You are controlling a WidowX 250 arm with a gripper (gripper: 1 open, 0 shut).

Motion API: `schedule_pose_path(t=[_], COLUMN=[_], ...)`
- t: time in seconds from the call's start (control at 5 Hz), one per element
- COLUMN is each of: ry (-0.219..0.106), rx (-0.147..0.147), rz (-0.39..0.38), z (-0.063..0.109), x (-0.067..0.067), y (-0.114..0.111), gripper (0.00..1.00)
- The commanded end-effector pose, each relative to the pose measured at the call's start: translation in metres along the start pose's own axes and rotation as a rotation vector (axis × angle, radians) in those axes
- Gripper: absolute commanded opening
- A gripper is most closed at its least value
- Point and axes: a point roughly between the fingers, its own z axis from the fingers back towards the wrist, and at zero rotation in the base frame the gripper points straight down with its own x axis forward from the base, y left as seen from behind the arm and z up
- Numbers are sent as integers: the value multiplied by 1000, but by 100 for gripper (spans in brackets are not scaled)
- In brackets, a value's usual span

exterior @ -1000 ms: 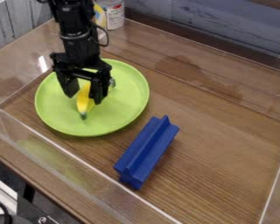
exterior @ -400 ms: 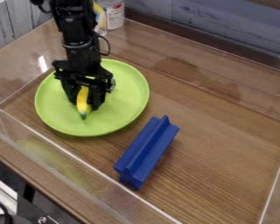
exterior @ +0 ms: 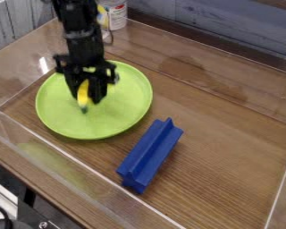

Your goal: Remove the banana from inside the green plate and put it on the table

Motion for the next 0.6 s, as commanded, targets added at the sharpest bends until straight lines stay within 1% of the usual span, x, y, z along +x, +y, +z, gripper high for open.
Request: schedule_pose_path(t=[0.0, 0.2, 0.4], ry=[-105, -107, -99], rx=[1, 10, 19], rz=[16, 20, 24], z=[50, 47, 41], x=[9, 11, 7], y=[6, 14, 22], gripper=[0, 0, 0])
